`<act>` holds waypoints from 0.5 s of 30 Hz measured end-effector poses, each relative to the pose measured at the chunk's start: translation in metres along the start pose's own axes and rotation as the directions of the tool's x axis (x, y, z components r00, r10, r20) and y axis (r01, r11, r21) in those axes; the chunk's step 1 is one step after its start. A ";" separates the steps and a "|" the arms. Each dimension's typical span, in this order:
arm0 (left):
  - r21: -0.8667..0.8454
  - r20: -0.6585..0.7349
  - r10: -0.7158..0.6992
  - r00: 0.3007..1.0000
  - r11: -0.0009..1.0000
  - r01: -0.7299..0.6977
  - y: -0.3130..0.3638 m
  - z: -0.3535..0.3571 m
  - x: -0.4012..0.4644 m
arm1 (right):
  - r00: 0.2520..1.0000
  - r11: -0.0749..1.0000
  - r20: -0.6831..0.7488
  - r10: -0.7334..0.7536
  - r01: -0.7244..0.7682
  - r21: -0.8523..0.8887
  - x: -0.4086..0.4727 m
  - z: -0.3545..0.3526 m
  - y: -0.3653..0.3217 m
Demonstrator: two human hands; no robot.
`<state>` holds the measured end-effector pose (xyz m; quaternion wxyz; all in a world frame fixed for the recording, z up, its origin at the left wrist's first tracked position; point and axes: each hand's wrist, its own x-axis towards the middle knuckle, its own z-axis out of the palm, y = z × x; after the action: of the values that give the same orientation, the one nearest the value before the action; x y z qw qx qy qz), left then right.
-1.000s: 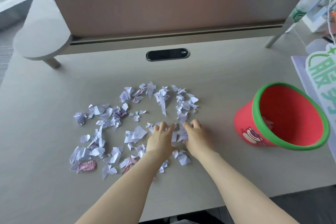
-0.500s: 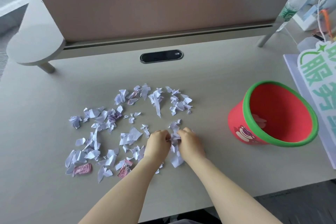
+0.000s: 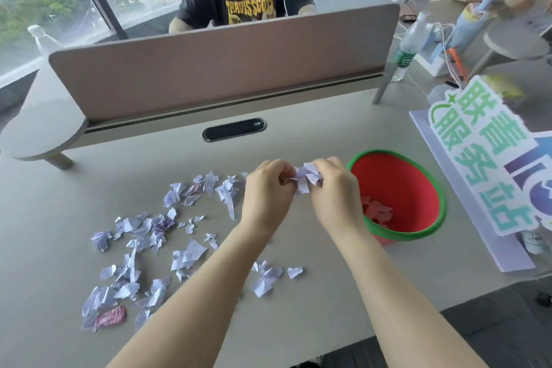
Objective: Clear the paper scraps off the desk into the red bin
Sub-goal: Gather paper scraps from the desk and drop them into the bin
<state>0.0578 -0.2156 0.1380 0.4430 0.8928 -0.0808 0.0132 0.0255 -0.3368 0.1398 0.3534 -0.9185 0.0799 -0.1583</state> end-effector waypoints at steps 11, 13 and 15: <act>-0.007 0.170 0.145 0.975 0.989 -0.146 0.078 0.093 -0.001 | 0.985 0.968 -0.033 0.166 -0.170 -0.184 -0.002 -0.089 0.086; 0.028 0.210 0.128 0.969 0.990 -0.137 0.085 0.105 -0.004 | 0.978 0.959 -0.001 0.208 -0.205 -0.195 -0.004 -0.095 0.097; 0.075 0.229 0.121 0.966 0.987 -0.141 0.089 0.114 -0.006 | 0.971 0.953 0.017 0.238 -0.231 -0.196 -0.005 -0.098 0.106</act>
<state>0.0325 -0.3581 0.1384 0.3884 0.9004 -0.1883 -0.0545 -0.0166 -0.4754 0.1357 0.2807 -0.9354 0.1960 -0.0882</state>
